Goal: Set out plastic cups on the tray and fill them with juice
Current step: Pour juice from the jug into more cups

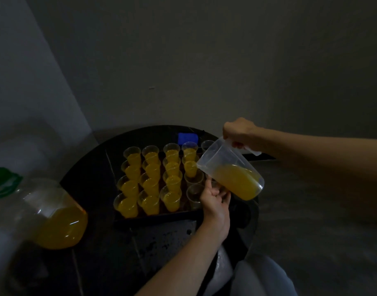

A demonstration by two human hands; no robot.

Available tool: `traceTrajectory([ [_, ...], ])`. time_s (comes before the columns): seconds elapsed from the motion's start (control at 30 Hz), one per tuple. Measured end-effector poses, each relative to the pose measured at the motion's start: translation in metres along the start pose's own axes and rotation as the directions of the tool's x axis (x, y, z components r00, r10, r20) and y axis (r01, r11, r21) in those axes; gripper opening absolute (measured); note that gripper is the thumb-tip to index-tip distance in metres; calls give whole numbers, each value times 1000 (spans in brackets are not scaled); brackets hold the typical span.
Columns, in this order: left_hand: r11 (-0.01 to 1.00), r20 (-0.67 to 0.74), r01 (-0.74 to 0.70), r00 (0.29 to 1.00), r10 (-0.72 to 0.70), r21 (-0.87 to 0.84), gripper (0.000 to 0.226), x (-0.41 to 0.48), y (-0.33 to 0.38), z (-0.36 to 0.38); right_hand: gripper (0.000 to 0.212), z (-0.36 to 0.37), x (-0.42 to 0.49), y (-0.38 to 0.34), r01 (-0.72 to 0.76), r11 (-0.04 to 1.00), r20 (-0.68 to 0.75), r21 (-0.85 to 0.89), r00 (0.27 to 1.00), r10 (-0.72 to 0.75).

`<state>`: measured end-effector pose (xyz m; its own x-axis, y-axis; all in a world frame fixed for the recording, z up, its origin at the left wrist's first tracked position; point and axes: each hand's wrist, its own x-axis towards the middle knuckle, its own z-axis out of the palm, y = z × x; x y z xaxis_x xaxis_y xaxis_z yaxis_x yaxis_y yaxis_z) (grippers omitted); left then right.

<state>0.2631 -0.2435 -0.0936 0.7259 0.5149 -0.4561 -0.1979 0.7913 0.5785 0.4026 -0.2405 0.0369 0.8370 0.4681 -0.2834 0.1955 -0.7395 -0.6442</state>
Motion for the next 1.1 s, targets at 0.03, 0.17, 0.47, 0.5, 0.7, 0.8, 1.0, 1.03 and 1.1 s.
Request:
traceTrajectory([
  [0.03,1000,1,2,1000,-2,-6,52,-1,-2,-1,20,0,-1,1,-4,1000,4,-7,1000,4],
  [0.17,1000,10,0,1000,0,15,58,-4,-5,-4,19,3,-4,-1,-5,999,22,-50,1000,6],
  [0.47,998,-12,-8,1000,9,58,53,2,-6,-8,22,10,-3,-14,-28,986,40,-164,999,35],
  [0.5,999,-13,-2,1000,2,49,53,2,-7,-9,22,11,-3,-15,-30,985,39,-172,999,37],
  [0.7,1000,-9,22,1000,-22,-11,62,3,-13,-12,25,17,-7,-20,-19,976,56,-217,998,32],
  [0.8,1000,-10,24,1000,-25,-12,63,4,-15,-13,28,17,-8,-20,-28,973,48,-229,998,40],
  [1.0,1000,-15,28,999,-29,-14,63,5,-14,-14,28,20,-8,-20,-40,971,50,-235,997,53],
  [1.03,1000,-15,27,1000,-27,-13,64,5,-14,-14,28,20,-7,-20,-38,971,49,-235,997,51],
  [1.1,999,-13,28,1000,-28,-18,64,6,-14,-15,28,21,-7,-20,-38,975,51,-221,997,51],
])
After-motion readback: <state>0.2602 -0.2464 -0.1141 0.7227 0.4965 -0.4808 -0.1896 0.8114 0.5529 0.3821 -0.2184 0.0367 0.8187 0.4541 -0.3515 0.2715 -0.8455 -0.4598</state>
